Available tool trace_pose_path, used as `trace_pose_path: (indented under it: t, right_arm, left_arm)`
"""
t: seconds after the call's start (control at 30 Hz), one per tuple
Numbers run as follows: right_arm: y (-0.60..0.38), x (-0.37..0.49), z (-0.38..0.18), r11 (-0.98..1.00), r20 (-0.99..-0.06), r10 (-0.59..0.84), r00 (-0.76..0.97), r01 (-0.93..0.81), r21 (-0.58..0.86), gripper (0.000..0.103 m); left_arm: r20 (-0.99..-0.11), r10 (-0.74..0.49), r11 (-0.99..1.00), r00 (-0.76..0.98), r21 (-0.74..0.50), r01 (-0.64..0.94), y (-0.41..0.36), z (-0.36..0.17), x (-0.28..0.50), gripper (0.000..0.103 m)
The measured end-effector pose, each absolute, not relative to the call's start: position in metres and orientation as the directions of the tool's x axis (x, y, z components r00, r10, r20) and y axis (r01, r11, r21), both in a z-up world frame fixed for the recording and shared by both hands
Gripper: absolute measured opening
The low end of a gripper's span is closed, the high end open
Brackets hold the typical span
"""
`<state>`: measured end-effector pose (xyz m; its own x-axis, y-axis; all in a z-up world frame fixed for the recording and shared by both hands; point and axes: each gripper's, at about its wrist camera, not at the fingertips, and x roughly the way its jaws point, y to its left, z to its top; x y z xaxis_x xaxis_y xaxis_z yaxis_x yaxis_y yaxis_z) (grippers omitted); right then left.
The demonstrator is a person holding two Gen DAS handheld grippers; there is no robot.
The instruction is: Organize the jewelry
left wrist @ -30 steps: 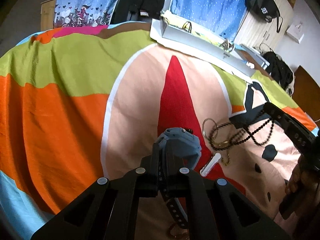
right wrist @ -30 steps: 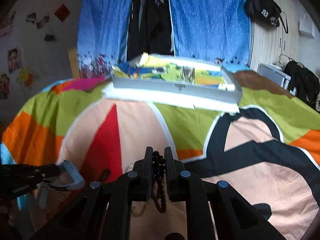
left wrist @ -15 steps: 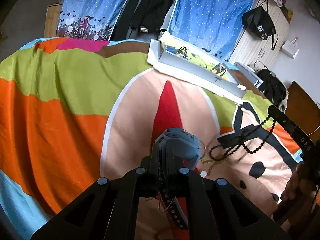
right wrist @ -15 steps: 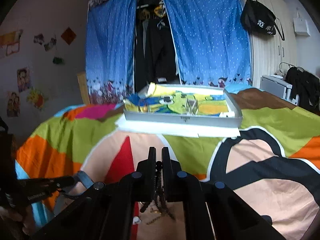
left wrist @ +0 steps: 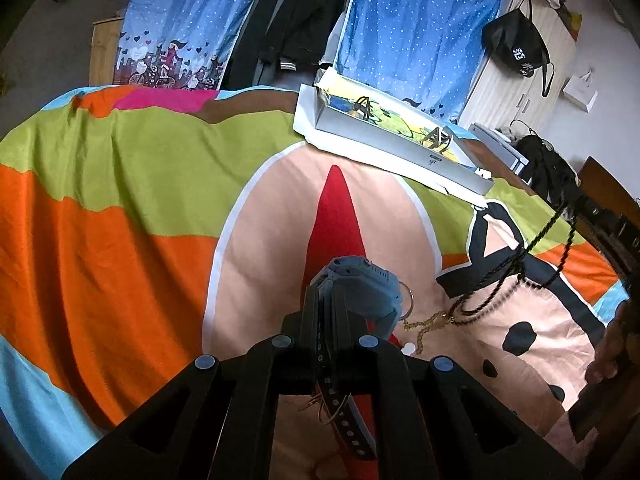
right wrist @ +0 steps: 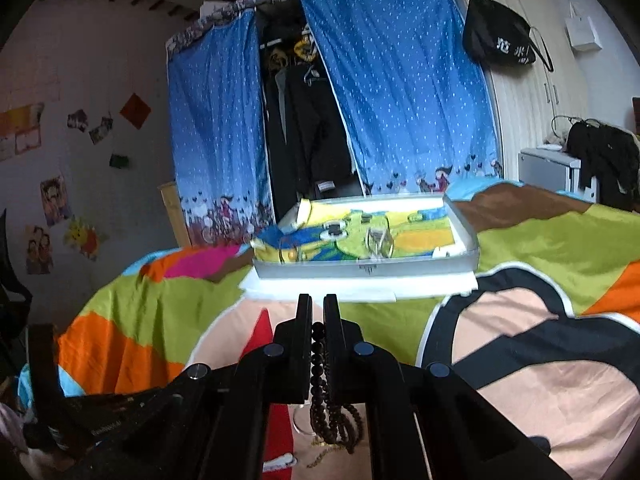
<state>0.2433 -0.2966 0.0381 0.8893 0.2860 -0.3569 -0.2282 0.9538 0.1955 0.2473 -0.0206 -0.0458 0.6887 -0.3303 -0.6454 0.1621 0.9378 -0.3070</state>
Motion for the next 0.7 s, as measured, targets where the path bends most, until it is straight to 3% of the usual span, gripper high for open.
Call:
trace_pose_path:
  t: [0.53, 0.7]
  right_arm:
    - [-0.312, 0.291, 0.075, 0.946, -0.283, 0.308, 0.908, -0.261, 0.191, 0.006]
    - [-0.32, 0.295, 0.069, 0.945, -0.301, 0.31, 0.902, -0.257, 0.203, 0.006]
  left_arm:
    - [-0.608, -0.373, 0.922, 0.701, -0.323, 0.211, -0.051, -0.005, 0.303, 0.003]
    - [-0.601, -0.386, 0.918, 0.7, -0.328, 0.224, -0.061, -0.001, 0.316, 0.003]
